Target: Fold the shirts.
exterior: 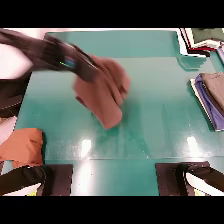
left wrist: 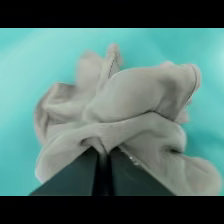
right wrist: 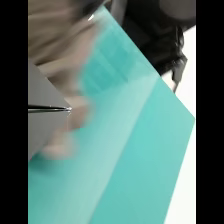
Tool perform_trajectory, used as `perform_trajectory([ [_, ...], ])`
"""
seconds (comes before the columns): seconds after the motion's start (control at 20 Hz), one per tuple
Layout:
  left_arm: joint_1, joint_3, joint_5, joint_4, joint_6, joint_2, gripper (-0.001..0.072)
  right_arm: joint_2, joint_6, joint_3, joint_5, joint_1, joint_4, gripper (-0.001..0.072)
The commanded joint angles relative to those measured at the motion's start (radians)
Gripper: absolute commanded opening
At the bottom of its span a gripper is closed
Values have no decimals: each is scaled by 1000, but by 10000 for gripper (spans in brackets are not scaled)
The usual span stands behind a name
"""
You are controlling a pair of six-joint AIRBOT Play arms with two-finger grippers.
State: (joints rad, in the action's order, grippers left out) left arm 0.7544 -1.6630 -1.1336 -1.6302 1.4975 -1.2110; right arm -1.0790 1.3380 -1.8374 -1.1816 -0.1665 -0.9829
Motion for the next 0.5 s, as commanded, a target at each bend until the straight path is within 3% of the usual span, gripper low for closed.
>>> perform_trajectory([
  [0.0, 146, -16, 40, 39, -39, -214, 332, -1, 16, -31, -8, 0, -41, 21],
  [0.05, 148, -27, 50, 63, -32, -264, 487, -2, 16, -31, -16, 0, -41, 21],
  [0.2, 66, -61, 38, 63, -7, -311, 487, -2, 16, -31, -25, 0, -42, 21],
  [0.35, -161, -72, -33, 82, 58, -312, 486, -2, 16, -31, -25, 0, -42, 21],
  [0.45, -331, -35, -59, 200, 74, -320, 486, -4, 16, -31, -26, 0, -42, 21],
])
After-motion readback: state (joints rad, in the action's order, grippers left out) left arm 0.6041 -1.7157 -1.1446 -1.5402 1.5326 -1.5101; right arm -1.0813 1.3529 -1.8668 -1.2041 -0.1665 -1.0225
